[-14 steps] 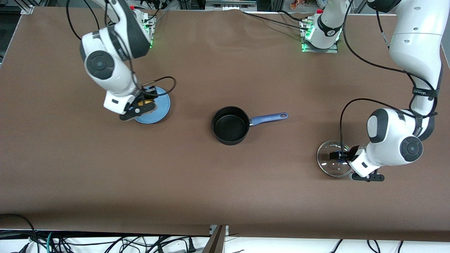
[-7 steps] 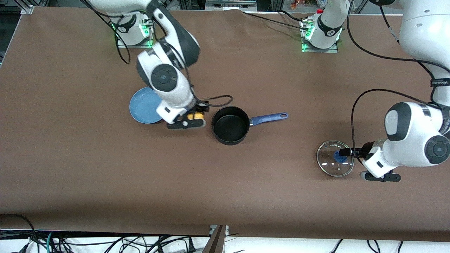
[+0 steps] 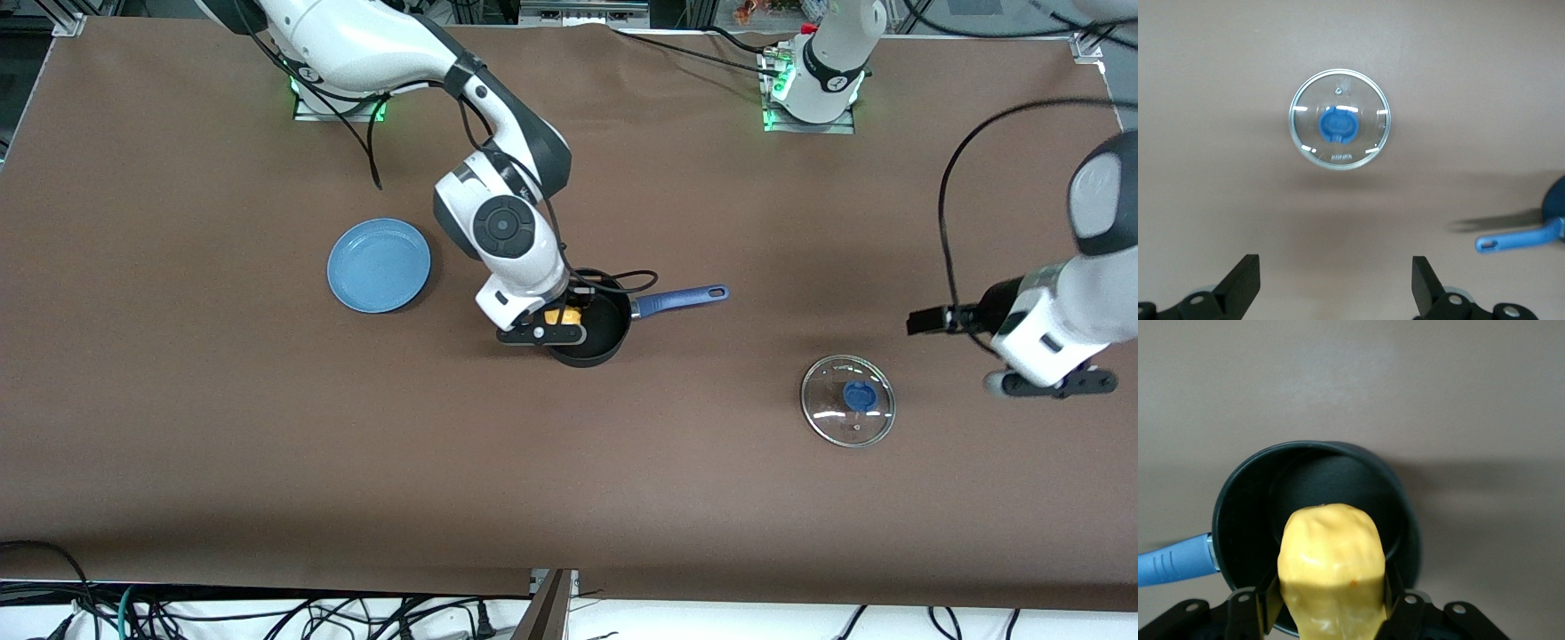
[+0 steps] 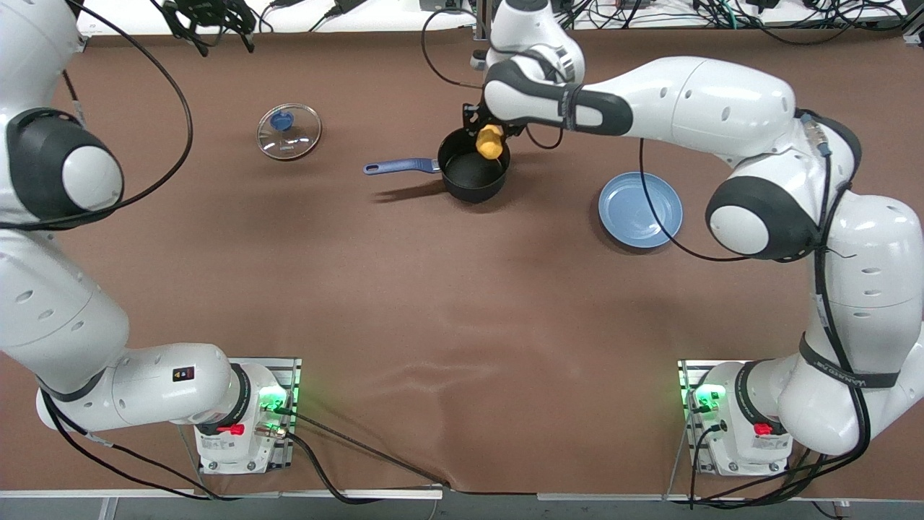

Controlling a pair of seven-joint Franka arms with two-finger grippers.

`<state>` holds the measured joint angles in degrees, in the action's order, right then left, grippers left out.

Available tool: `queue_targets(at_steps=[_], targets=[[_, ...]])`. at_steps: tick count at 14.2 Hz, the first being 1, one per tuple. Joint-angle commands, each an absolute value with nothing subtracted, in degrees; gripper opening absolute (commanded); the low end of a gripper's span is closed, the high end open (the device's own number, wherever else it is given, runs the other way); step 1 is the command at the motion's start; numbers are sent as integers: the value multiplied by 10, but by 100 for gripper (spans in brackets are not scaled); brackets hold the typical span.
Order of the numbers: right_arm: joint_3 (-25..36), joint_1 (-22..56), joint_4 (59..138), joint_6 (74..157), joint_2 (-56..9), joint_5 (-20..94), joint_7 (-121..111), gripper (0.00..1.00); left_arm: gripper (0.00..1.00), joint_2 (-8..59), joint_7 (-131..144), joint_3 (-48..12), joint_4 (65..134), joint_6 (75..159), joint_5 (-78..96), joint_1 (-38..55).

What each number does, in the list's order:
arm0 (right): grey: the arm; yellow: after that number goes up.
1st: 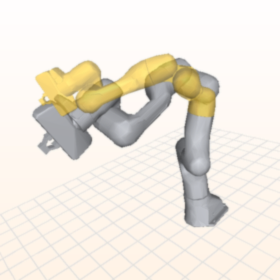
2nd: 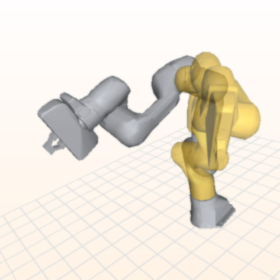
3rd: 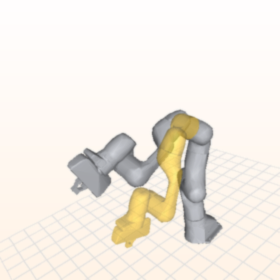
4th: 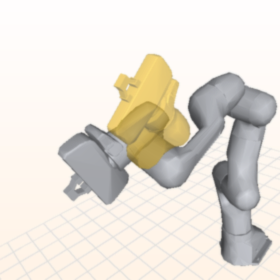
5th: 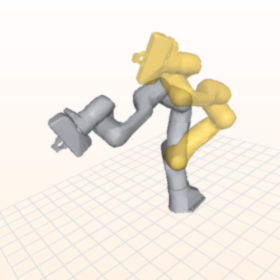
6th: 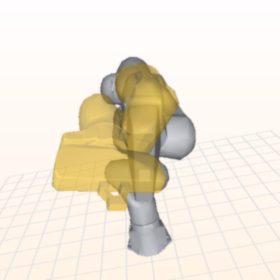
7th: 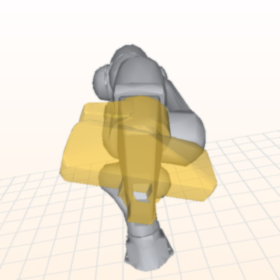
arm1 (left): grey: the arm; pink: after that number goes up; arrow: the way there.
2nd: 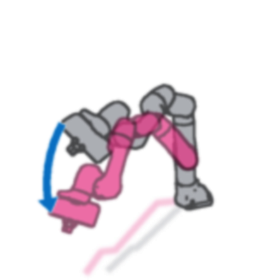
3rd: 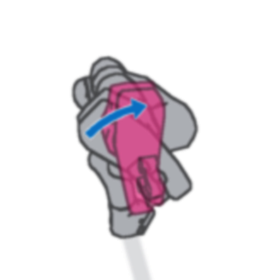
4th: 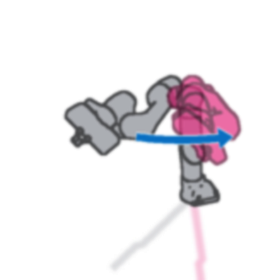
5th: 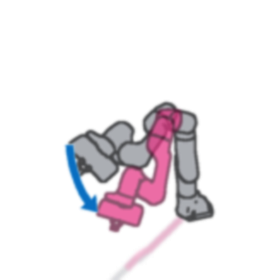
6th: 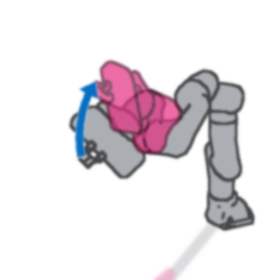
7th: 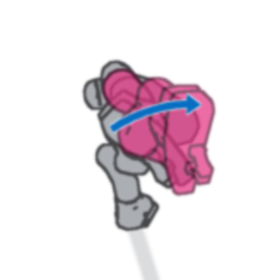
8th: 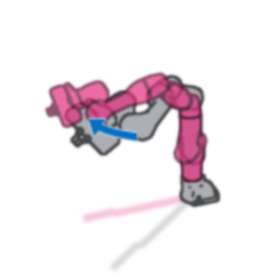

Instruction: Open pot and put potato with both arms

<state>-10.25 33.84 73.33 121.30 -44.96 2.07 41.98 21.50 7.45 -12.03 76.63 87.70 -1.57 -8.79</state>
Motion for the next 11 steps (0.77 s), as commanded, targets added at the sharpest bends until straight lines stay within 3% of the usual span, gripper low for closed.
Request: queue_targets(at_steps=[1,3,7,11], targets=[[-98,358,710,1255,-480,26,439,8,100,118,82,-114,833,863,-5,-86],[-98,359,711,1257,-492,21,440,8,100,86,83,-107,838,833,-6,-73],[-98,364,718,1262,-511,20,443,8,100,73,77,-6,847,822,34,-4],[-98,366,719,1267,-518,20,443,10,100,64,71,-5,855,819,36,-2]])
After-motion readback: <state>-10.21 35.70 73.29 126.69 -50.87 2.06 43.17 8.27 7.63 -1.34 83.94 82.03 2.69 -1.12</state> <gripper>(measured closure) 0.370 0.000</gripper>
